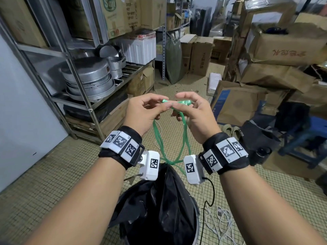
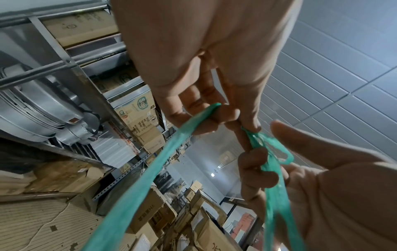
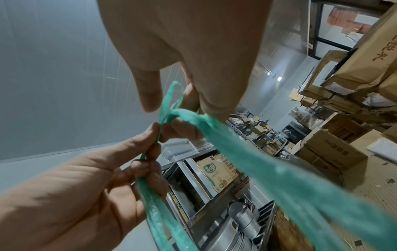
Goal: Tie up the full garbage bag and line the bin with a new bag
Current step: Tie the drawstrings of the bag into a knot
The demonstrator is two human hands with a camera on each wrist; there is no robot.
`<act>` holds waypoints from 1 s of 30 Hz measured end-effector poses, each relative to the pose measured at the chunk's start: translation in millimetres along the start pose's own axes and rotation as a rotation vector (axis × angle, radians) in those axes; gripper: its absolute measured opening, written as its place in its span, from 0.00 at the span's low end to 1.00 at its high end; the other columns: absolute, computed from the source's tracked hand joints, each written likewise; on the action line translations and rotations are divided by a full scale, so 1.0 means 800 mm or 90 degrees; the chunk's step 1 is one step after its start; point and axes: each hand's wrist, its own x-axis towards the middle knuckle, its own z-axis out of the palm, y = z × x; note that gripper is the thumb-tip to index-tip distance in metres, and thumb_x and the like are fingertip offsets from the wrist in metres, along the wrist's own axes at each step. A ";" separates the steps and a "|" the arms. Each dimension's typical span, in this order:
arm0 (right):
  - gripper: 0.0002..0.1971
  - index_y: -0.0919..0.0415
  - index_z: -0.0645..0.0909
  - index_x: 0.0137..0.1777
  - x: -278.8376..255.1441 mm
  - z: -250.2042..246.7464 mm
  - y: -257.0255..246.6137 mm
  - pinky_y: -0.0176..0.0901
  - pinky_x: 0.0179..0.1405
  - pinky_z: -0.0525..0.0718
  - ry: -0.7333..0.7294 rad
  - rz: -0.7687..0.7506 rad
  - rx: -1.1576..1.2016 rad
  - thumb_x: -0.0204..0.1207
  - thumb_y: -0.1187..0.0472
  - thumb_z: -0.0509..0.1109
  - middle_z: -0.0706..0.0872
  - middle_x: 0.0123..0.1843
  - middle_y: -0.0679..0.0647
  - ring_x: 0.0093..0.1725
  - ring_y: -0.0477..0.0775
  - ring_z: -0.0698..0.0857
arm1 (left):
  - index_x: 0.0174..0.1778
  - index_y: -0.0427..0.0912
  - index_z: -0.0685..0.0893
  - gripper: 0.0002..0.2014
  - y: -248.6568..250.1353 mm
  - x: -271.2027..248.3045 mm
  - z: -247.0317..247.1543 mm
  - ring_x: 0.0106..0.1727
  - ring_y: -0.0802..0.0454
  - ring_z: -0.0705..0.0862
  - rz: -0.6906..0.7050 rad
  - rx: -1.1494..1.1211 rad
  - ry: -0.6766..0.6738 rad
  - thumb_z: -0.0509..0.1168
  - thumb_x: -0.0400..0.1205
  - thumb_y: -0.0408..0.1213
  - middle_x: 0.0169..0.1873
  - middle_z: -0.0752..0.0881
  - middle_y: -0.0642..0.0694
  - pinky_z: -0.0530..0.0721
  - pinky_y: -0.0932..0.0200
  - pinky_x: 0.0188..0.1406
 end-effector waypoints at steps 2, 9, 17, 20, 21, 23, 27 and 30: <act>0.11 0.69 0.80 0.57 0.000 0.001 0.001 0.49 0.36 0.83 0.028 0.003 -0.003 0.79 0.66 0.74 0.89 0.41 0.65 0.34 0.58 0.84 | 0.46 0.44 0.94 0.08 0.000 -0.001 0.000 0.33 0.52 0.85 0.007 0.006 0.017 0.82 0.73 0.38 0.37 0.92 0.43 0.82 0.61 0.34; 0.13 0.61 0.75 0.53 0.011 -0.004 0.009 0.38 0.23 0.75 0.136 0.007 -0.048 0.77 0.67 0.77 0.84 0.28 0.57 0.21 0.49 0.77 | 0.45 0.43 0.94 0.08 -0.001 -0.002 -0.001 0.34 0.55 0.86 0.009 0.011 0.003 0.82 0.72 0.36 0.39 0.92 0.46 0.83 0.63 0.33; 0.12 0.71 0.86 0.42 0.009 -0.003 0.000 0.33 0.28 0.73 -0.052 0.020 -0.236 0.82 0.69 0.62 0.85 0.34 0.61 0.29 0.45 0.78 | 0.44 0.42 0.93 0.05 0.002 0.003 -0.002 0.39 0.52 0.90 0.032 0.039 -0.023 0.81 0.74 0.34 0.38 0.93 0.46 0.86 0.61 0.38; 0.06 0.69 0.82 0.45 0.008 -0.009 -0.001 0.35 0.33 0.78 -0.141 0.030 -0.288 0.77 0.77 0.66 0.81 0.35 0.56 0.31 0.45 0.77 | 0.45 0.38 0.91 0.04 0.003 0.004 -0.003 0.38 0.50 0.90 0.003 0.019 -0.058 0.78 0.77 0.31 0.40 0.93 0.44 0.88 0.60 0.37; 0.05 0.69 0.81 0.46 0.008 -0.011 -0.001 0.39 0.36 0.80 -0.167 0.013 -0.336 0.75 0.77 0.70 0.81 0.35 0.54 0.33 0.46 0.78 | 0.45 0.36 0.90 0.04 0.003 0.004 -0.003 0.38 0.49 0.90 -0.007 0.009 -0.067 0.78 0.77 0.30 0.41 0.94 0.43 0.89 0.60 0.37; 0.10 0.65 0.81 0.45 0.007 -0.012 0.000 0.40 0.38 0.81 -0.186 -0.025 -0.418 0.70 0.72 0.80 0.81 0.35 0.52 0.34 0.46 0.78 | 0.46 0.35 0.88 0.05 0.004 0.005 -0.003 0.38 0.49 0.90 -0.016 0.007 -0.075 0.77 0.78 0.30 0.42 0.94 0.43 0.88 0.61 0.37; 0.16 0.62 0.82 0.40 0.007 -0.009 0.000 0.45 0.32 0.76 -0.125 -0.157 -0.543 0.79 0.49 0.75 0.84 0.33 0.55 0.31 0.49 0.77 | 0.45 0.32 0.87 0.06 0.004 0.007 -0.006 0.36 0.51 0.89 -0.030 -0.006 -0.075 0.77 0.78 0.29 0.40 0.93 0.44 0.87 0.61 0.36; 0.18 0.61 0.84 0.38 0.007 -0.009 0.003 0.45 0.30 0.76 -0.056 -0.241 -0.533 0.86 0.51 0.66 0.82 0.29 0.51 0.29 0.49 0.79 | 0.45 0.35 0.88 0.06 0.005 0.007 -0.006 0.33 0.52 0.87 -0.035 -0.011 -0.079 0.77 0.78 0.32 0.36 0.92 0.44 0.83 0.61 0.31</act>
